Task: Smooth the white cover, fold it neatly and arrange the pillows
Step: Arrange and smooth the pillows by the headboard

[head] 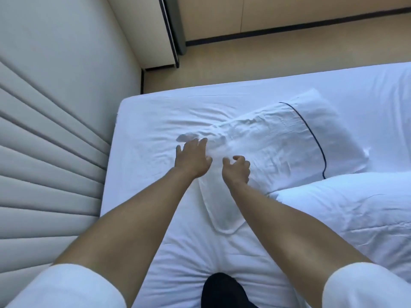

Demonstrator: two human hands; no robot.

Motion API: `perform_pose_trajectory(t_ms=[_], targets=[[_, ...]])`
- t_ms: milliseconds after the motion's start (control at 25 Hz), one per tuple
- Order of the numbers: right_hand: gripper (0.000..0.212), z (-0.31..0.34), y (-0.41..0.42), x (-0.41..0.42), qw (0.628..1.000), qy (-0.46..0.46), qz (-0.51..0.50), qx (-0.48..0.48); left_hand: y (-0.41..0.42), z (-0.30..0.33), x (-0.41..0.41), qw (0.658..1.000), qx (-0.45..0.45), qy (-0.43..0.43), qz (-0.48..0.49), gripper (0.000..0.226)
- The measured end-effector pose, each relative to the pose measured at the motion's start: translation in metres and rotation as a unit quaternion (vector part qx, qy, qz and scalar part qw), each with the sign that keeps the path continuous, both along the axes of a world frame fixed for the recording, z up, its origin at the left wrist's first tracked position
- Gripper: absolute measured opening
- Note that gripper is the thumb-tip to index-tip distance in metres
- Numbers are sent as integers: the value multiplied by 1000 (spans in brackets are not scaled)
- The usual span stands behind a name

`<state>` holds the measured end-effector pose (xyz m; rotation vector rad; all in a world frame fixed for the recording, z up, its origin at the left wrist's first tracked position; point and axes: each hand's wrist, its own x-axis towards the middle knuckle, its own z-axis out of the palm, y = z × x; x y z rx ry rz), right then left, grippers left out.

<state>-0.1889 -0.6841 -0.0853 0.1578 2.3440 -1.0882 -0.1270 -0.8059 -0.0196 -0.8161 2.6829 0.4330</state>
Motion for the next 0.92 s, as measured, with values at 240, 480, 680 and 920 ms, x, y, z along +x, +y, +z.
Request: perform_pose_trajectory(t_ms=[240, 480, 680, 920], targets=[[63, 59, 24, 107, 955, 102, 273, 57, 37, 44, 160, 994, -26, -43, 97, 65], [63, 109, 88, 235, 926, 169, 332, 57, 105, 87, 300, 991, -47, 10, 125, 64], [63, 119, 174, 291, 923, 199, 316, 98, 163, 93, 331, 997, -33, 15, 67, 63], [64, 115, 335, 286, 958, 144, 168, 184, 286, 81, 279, 995, 10, 48, -85, 57]])
